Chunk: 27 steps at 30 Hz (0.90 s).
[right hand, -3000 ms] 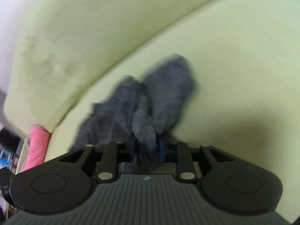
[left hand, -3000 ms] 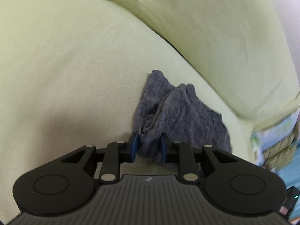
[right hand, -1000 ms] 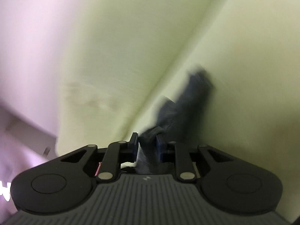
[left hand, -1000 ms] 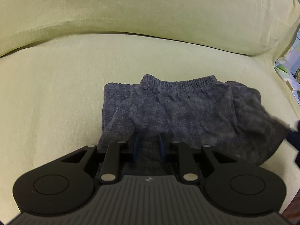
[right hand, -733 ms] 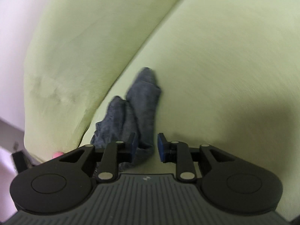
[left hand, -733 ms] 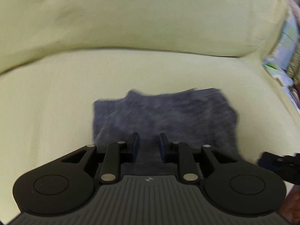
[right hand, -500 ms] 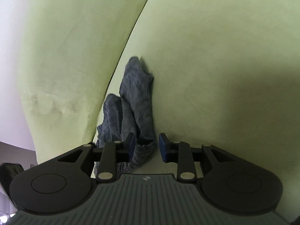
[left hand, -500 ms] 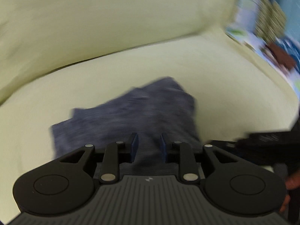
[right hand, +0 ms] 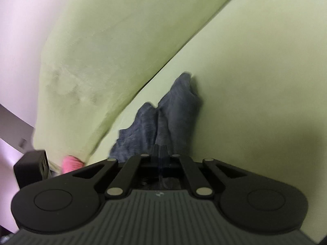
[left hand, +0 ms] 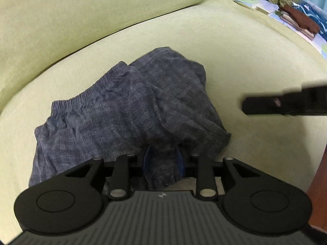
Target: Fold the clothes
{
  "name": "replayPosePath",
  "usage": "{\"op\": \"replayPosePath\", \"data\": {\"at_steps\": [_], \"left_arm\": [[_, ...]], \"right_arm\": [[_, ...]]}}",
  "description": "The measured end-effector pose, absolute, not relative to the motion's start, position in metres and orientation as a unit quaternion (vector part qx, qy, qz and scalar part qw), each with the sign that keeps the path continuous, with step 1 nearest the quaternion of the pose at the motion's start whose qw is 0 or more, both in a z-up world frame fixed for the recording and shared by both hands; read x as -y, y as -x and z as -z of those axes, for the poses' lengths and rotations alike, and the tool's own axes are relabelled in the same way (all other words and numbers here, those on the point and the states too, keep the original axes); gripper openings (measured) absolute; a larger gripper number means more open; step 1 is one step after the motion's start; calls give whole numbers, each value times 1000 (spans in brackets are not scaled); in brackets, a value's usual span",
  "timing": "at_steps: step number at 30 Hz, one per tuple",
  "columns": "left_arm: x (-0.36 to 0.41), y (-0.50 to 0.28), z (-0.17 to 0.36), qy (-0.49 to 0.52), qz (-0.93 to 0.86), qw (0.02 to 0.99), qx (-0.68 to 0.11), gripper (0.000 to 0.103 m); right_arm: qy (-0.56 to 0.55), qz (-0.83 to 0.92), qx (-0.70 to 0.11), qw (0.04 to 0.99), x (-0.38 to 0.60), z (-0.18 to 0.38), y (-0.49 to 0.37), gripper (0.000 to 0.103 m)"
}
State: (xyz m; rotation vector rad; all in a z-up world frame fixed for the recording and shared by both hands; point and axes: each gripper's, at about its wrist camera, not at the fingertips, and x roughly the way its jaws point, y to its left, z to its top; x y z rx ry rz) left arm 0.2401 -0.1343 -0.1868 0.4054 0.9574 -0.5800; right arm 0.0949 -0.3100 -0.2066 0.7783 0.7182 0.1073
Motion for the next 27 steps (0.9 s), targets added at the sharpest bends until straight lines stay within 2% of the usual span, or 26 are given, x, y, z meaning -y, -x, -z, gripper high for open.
{"op": "replayPosePath", "data": {"at_steps": [2, 3, 4, 5, 8, 10, 14, 19, 23, 24, 27], "left_arm": [[132, -242, 181, -177, 276, 829, -452, 33], [131, -242, 179, -173, 277, 830, -452, 33], [130, -242, 176, -167, 277, 831, -451, 33], [130, -244, 173, -163, 275, 834, -451, 33], [124, -250, 168, -156, 266, 839, -449, 33], [119, -256, 171, -152, 261, 835, -459, 33], [116, -257, 171, -148, 267, 832, -463, 33], [135, -245, 171, -137, 303, 828, -452, 33], [143, -251, 195, -120, 287, 825, -471, 34], [142, -250, 195, -117, 288, 826, -470, 34], [137, -252, 193, -109, 297, 821, -476, 34]], "right_arm": [[-394, -39, -347, 850, 319, 214, -92, 4], [-418, -48, -345, 839, 323, 218, -93, 9], [-432, -51, -343, 832, 324, 220, -94, 19], [-444, -52, -342, 826, 325, 222, -95, 21], [-491, -55, -346, 798, 319, 241, -111, 21], [-522, -61, -339, 780, 315, 258, -126, 17], [-542, -69, -322, 773, 316, 264, -145, 16], [-451, -105, -322, 826, 317, 230, -161, 7], [-407, -115, -300, 855, 319, 203, -148, 6], [-400, -122, -268, 868, 324, 194, -136, 6], [-389, -86, -302, 866, 339, 196, -132, 10]]}}
